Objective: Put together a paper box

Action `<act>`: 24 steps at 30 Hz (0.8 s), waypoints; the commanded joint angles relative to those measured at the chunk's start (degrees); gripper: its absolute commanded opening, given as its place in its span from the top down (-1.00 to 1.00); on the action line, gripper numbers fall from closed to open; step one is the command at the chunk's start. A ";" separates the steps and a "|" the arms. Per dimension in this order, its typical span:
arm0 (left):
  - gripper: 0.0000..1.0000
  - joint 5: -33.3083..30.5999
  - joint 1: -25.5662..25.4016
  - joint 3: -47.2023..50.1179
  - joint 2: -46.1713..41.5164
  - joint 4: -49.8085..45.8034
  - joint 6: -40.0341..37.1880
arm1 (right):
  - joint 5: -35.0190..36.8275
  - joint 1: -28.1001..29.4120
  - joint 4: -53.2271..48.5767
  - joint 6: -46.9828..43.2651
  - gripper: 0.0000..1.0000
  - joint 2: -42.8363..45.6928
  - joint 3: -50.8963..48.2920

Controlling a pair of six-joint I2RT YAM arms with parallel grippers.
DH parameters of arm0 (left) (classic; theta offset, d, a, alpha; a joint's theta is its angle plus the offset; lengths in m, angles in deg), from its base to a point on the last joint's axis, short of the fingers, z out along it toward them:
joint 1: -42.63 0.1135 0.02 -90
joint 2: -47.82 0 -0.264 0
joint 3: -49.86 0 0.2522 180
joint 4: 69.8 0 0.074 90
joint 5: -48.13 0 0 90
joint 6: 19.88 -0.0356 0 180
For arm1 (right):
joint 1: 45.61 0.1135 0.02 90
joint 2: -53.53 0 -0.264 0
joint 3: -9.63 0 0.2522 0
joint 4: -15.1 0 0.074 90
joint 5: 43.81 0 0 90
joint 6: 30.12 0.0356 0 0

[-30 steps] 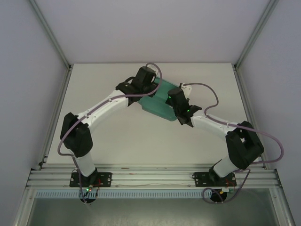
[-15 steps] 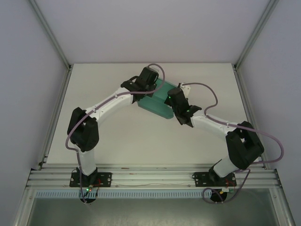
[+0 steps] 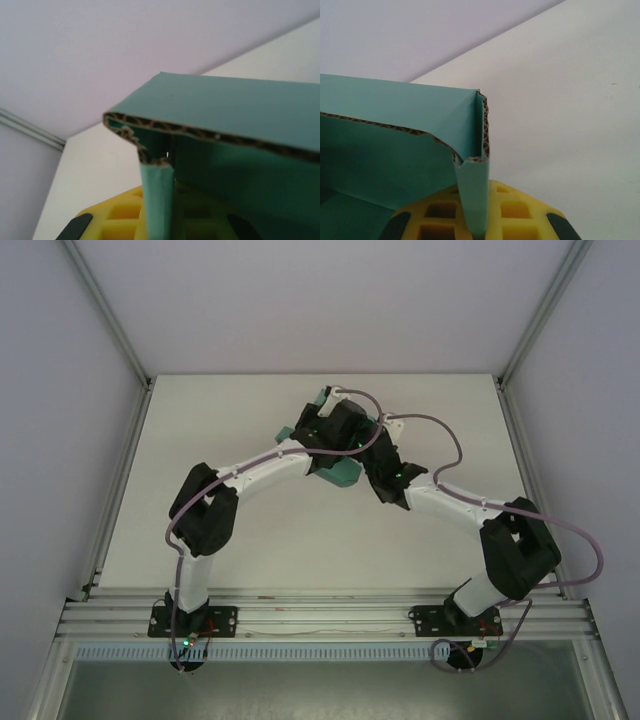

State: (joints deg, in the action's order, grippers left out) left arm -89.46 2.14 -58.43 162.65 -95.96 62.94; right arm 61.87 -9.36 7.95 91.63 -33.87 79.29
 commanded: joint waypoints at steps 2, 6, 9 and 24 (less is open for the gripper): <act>1.00 -16.02 4.10 -1.89 0.46 -2.50 -0.45 | 7.85 -0.74 -5.39 0.44 1.00 0.34 0.44; 0.82 3.59 4.52 -3.84 -2.51 -14.52 6.49 | 5.94 -0.72 -3.91 0.25 1.00 0.20 0.04; 0.13 22.62 4.90 -0.26 -7.81 -14.13 6.96 | 4.09 -0.77 -3.22 -0.08 1.00 0.17 -0.22; -1.00 42.93 6.01 5.21 -18.64 -12.76 10.21 | -0.45 -0.89 -9.16 -2.06 1.00 -0.30 2.24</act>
State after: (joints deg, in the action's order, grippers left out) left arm -49.07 7.54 -54.56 145.27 -107.35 71.40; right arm 61.74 -10.04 2.11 90.86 -34.07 79.53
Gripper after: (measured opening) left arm 0.998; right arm 0.062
